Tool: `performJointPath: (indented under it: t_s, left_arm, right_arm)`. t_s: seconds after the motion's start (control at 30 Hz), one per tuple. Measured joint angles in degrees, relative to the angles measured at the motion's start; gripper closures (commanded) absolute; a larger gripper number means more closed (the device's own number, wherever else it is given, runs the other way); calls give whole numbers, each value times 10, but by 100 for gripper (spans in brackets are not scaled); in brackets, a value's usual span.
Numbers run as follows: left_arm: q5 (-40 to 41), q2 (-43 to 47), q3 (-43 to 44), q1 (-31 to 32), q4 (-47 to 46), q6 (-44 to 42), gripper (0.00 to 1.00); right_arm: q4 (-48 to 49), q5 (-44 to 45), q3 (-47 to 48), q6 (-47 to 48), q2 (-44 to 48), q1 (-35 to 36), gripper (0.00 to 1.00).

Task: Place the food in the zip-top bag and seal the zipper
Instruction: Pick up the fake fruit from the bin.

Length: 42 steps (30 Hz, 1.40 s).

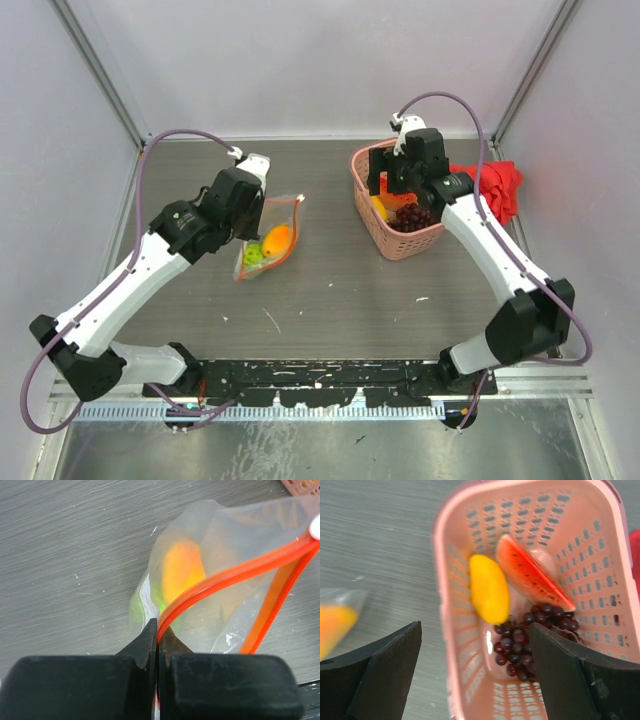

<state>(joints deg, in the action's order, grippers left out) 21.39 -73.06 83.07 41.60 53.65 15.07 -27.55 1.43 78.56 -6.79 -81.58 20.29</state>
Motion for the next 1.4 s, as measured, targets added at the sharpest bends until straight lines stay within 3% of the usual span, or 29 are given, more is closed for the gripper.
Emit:
performJointPath:
  t_s: [0.3,0.5,0.9,1.17,1.4]
  left_arm:
    - [3,14,-33,-16,-14,-13,100]
    - [0,14,-43,-29,-20,-15,100]
    - [-7,17,-46,-42,-28,-19,100]
    - [-18,17,-47,-47,-29,-21,100]
    - [-26,17,-49,-52,-29,-21,100]
  right_arm:
    - [-14,-3,44,64,-133,-71,20]
    - [-12,-56,72,94,-202,-97,29]
    - [23,-167,72,110,-287,-100,29]
    - [42,-195,66,115,-330,-99,23]
    - [52,-207,58,123,-358,-100,28]
